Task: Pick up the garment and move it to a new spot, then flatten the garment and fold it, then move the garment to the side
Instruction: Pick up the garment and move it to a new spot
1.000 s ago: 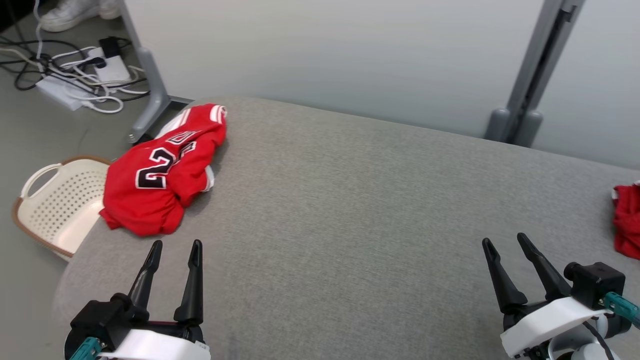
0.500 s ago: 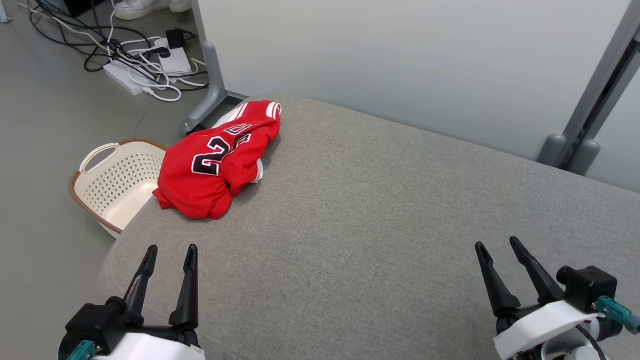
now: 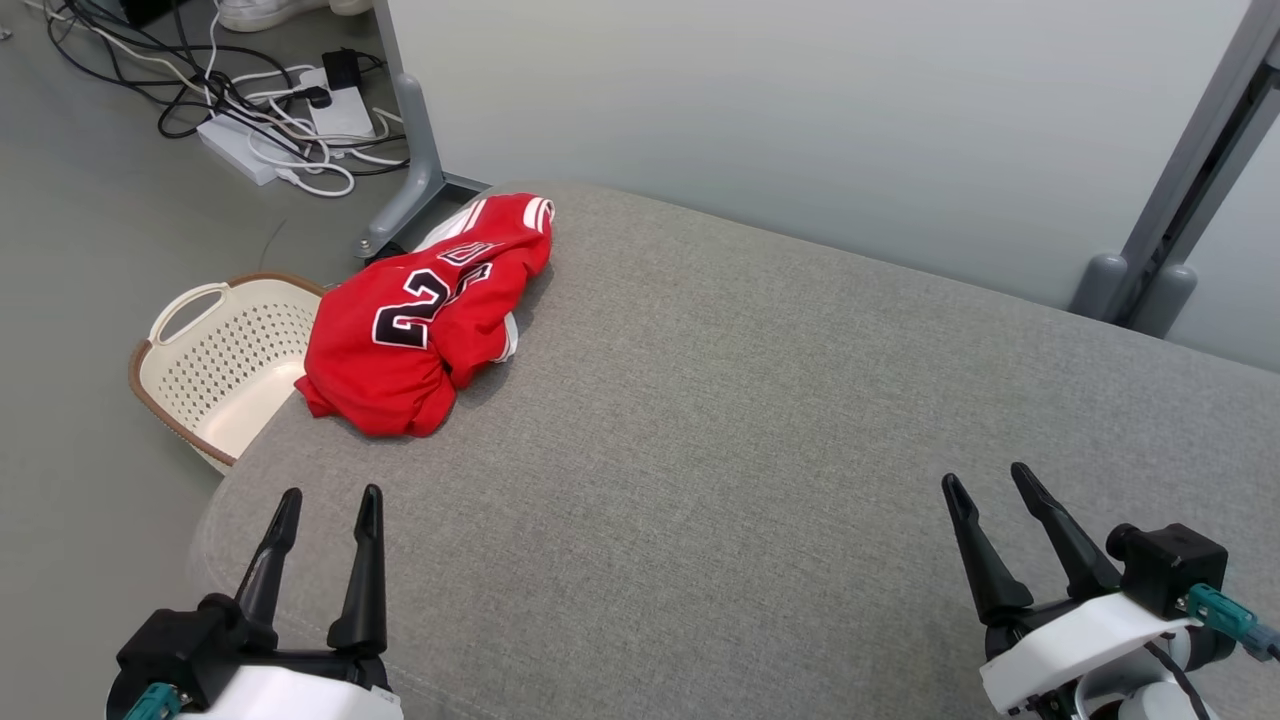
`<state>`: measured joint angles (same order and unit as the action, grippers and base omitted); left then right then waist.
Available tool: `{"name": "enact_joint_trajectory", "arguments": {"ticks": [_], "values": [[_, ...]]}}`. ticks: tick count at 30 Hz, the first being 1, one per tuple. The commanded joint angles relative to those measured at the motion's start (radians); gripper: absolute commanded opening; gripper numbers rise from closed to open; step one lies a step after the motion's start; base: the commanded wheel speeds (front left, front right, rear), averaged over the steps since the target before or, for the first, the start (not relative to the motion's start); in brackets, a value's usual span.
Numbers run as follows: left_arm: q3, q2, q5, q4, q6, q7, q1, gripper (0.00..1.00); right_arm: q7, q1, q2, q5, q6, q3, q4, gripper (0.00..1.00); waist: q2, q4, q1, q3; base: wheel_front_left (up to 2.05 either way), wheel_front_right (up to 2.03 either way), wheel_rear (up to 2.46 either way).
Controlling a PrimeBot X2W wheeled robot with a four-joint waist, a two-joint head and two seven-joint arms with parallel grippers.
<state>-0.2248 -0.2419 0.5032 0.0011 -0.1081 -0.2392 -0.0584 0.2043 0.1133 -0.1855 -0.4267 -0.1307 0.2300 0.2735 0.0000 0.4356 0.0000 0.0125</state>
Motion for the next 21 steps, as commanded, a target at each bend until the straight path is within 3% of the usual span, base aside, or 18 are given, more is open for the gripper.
{"name": "enact_joint_trajectory", "arguments": {"ticks": [1, 12, 21], "values": [[0.007, -0.006, 0.007, -0.003, -0.006, -0.006, 0.003, 1.0, 0.008, 0.008, -0.006, -0.005, 0.0, -0.002, 0.002, 1.0, 0.0, -0.005, 0.0, -0.002, 0.0, 0.0, 0.0], [0.059, -0.074, 0.008, -0.037, -0.022, 0.071, 0.139, 1.0, -0.004, 0.034, -0.02, -0.001, 0.0, 0.007, -0.018, 1.0, 0.0, -0.049, 0.0, -0.049, 0.0, 0.0, 0.0], [0.096, -0.17, 0.108, 0.092, 0.038, 0.303, 0.369, 1.0, -0.028, 0.084, -0.037, 0.014, 0.0, 0.013, -0.048, 1.0, 0.0, -0.126, 0.0, -0.138, 0.0, 0.0, 0.0]]}}
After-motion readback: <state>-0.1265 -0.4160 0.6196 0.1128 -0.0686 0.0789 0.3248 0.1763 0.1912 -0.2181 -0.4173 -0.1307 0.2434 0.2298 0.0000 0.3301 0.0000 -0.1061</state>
